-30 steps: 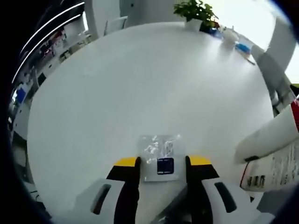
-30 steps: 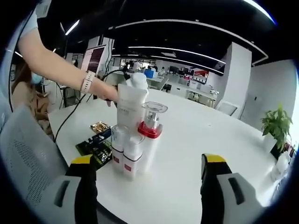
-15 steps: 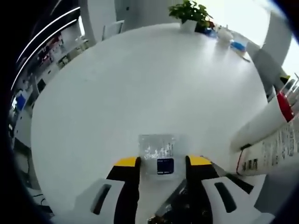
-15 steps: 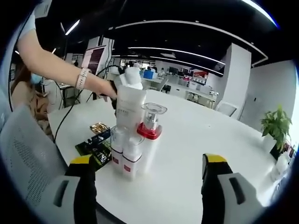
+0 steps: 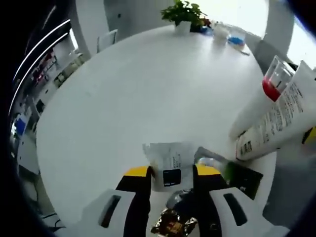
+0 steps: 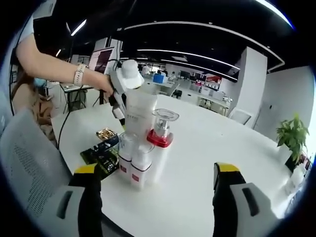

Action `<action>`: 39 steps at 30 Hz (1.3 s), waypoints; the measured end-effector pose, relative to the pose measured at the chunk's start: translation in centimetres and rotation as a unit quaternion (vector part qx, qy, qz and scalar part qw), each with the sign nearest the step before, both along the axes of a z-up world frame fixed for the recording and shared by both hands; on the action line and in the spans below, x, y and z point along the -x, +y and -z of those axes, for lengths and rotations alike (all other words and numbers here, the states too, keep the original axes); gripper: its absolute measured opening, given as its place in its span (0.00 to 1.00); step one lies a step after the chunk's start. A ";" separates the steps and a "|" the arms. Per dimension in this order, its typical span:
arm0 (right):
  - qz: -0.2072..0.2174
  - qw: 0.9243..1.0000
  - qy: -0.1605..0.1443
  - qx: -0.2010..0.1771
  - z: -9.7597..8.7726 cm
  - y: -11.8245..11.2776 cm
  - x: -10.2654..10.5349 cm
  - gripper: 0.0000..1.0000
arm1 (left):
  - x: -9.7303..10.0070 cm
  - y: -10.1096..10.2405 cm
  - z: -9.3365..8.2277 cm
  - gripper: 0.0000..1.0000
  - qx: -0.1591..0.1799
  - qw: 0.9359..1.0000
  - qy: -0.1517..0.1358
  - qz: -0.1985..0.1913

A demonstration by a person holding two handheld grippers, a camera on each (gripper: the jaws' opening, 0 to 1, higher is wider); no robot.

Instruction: Arrange the skincare products in the storage area until every visible bottle or jar stands upright without overlapping.

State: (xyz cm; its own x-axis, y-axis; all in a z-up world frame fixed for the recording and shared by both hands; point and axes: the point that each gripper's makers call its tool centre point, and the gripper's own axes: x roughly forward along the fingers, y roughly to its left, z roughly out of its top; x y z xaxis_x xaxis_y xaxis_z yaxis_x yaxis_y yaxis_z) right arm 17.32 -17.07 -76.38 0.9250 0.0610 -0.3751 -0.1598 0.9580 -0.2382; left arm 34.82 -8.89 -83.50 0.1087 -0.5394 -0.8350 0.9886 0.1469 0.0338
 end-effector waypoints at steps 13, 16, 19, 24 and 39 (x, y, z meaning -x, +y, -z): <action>-0.006 1.000 -0.003 0.000 -0.2 0.3 0.0 0.97 | 1.3 3.5 -1.2 0.30 -0.027 0.999 -0.008 0.034; -0.006 1.000 -0.004 -0.003 -0.2 0.3 0.0 0.98 | 1.8 4.1 -1.3 0.30 -0.032 0.998 -0.007 0.045; -0.008 1.000 -0.003 -0.006 -0.2 0.4 -0.1 0.99 | 2.2 4.8 -1.3 0.30 -0.042 0.997 -0.008 0.059; -0.007 1.000 -0.006 -0.014 -0.3 0.4 0.0 0.99 | 2.6 6.0 -0.8 0.30 -0.066 0.994 -0.019 0.085; -0.005 1.000 0.000 -0.014 -0.1 0.4 0.0 0.99 | 4.9 9.5 1.0 0.31 -0.119 0.981 0.009 0.152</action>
State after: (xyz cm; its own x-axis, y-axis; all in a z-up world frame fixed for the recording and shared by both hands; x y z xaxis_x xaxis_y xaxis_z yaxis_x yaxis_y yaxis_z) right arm 17.32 -16.70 -76.30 0.9244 0.0799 -0.3729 -0.1686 0.9627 -0.2116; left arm 29.88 0.57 -84.51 -0.0424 -0.3344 -0.9415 0.9862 -0.1652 0.0142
